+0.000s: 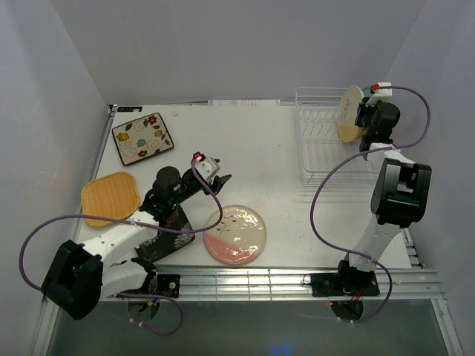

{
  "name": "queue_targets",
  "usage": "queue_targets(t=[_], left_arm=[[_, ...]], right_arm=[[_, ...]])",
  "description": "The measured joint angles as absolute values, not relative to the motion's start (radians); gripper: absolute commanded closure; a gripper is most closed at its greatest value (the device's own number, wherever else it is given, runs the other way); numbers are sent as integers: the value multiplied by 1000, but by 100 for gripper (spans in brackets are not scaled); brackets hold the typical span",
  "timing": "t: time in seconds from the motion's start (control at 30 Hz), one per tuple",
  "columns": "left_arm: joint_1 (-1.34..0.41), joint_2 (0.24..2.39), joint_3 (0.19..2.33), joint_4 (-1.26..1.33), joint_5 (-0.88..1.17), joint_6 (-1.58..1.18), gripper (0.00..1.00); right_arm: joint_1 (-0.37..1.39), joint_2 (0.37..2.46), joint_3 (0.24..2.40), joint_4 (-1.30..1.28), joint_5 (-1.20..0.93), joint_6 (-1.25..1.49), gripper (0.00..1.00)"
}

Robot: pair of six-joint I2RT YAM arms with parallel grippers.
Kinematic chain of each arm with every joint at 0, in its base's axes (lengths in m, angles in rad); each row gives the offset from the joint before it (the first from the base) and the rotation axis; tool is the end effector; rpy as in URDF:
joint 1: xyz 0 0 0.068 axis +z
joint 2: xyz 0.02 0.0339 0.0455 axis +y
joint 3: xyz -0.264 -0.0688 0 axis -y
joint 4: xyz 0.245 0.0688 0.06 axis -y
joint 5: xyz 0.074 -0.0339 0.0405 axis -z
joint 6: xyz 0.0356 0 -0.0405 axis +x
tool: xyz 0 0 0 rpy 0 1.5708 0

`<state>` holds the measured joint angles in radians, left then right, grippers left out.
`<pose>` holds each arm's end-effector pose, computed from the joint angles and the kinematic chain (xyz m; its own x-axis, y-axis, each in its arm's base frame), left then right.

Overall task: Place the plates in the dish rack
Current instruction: Insert the plate into the dish rack.

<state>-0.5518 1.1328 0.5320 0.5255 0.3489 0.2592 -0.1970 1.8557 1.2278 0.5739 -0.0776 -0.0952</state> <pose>0.2075 -0.1420 0.2555 0.1387 0.1974 -0.9704 0.7732 0.5907 0.2307 0.4291 -0.0828 0.2656 -0.0640 -0.0839 -0.9944 0.1137 0.9894 -0.0908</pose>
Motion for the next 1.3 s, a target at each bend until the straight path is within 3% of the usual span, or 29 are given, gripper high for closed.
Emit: queue_targets(t=[0.13,0.43,0.67,1.03,1.3], left_arm=[[-552,1133,532,523,348,257,29],[-552,1133,532,523,348,254,25],[-552,1133,532,523,348,253,24],[-552,1133,532,522,348,253,24],[-552,1133,532,522,348,253,21]], right_arm=[[-197,1864,1227,586,-63,-77,92],[-197,1868,1227,588,-29,-57,78],[-197,1868,1232,651,-2,-54,58],[-205,1868,1242,658,42,-46,54],[-191,1828,1242,634,107,19,42]])
